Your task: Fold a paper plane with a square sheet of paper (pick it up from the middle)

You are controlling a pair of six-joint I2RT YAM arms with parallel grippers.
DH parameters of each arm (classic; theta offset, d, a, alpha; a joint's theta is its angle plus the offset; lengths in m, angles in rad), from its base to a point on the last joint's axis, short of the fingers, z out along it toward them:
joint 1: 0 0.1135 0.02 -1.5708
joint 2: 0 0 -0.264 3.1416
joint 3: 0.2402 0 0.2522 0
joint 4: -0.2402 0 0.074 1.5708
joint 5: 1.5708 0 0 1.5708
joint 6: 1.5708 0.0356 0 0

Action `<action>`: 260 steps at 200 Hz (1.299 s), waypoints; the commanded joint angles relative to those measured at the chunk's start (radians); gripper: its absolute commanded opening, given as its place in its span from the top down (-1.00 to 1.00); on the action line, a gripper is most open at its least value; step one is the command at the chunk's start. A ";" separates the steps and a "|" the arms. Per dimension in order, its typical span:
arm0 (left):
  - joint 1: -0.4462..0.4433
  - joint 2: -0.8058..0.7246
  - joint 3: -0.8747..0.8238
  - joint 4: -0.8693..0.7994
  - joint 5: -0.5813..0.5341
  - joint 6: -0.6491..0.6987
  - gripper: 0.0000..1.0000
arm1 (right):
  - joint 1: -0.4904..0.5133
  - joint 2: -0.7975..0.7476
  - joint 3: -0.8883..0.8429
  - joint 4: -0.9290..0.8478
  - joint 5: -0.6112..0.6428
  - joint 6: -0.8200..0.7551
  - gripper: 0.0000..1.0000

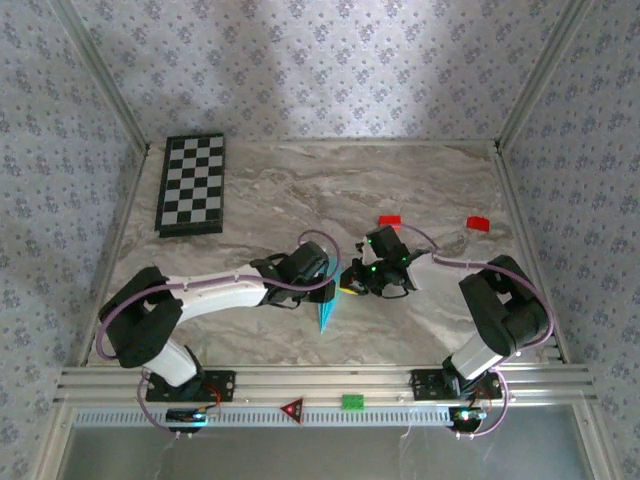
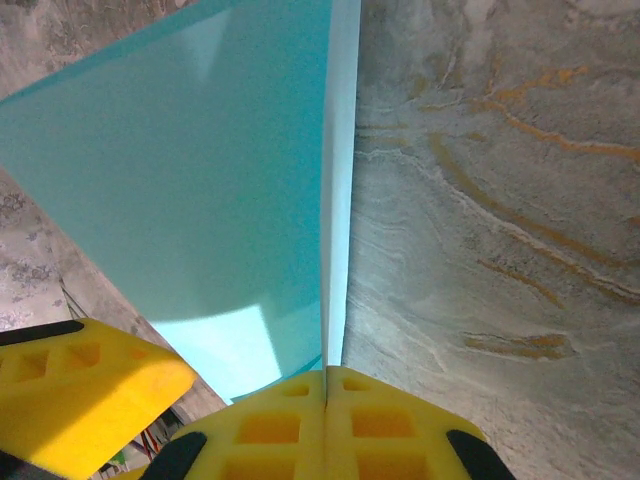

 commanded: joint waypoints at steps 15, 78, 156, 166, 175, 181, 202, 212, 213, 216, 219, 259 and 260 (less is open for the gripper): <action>-0.007 -0.014 0.009 -0.031 -0.022 0.019 0.23 | -0.003 0.003 -0.012 0.002 -0.014 0.001 0.94; -0.011 0.038 0.034 -0.015 0.029 0.041 0.23 | -0.005 0.001 -0.009 -0.010 -0.013 -0.005 0.94; -0.011 0.117 0.059 -0.014 0.072 0.050 0.27 | -0.009 -0.006 -0.009 -0.018 -0.011 -0.007 0.94; -0.011 0.124 0.063 -0.020 0.070 0.048 0.29 | -0.009 -0.007 -0.009 -0.018 -0.011 -0.008 0.94; -0.011 0.131 0.069 -0.030 0.067 0.048 0.32 | -0.010 -0.008 -0.008 -0.018 -0.011 -0.008 0.94; -0.011 0.136 0.072 -0.035 0.066 0.050 0.36 | -0.011 -0.007 -0.008 -0.019 -0.011 -0.008 0.94; -0.013 0.149 0.077 -0.044 0.066 0.052 0.47 | -0.010 -0.011 -0.009 -0.021 -0.008 -0.007 0.94; -0.014 0.154 0.078 -0.045 0.065 0.051 0.51 | -0.012 -0.010 -0.009 -0.021 -0.009 -0.009 0.94; -0.014 0.154 0.078 -0.046 0.065 0.050 0.52 | -0.012 -0.009 -0.009 -0.021 -0.009 -0.009 0.94; -0.014 0.156 0.079 -0.048 0.064 0.049 0.52 | -0.012 -0.010 -0.009 -0.022 -0.008 -0.009 0.94; -0.014 0.157 0.080 -0.050 0.062 0.049 0.54 | -0.013 -0.010 -0.010 -0.021 -0.009 -0.009 0.94; -0.019 0.176 0.093 -0.075 0.042 0.044 0.59 | -0.013 -0.011 -0.013 -0.023 -0.009 -0.010 0.93; -0.019 0.175 0.093 -0.076 0.042 0.045 0.59 | -0.013 -0.011 -0.013 -0.023 -0.009 -0.010 0.93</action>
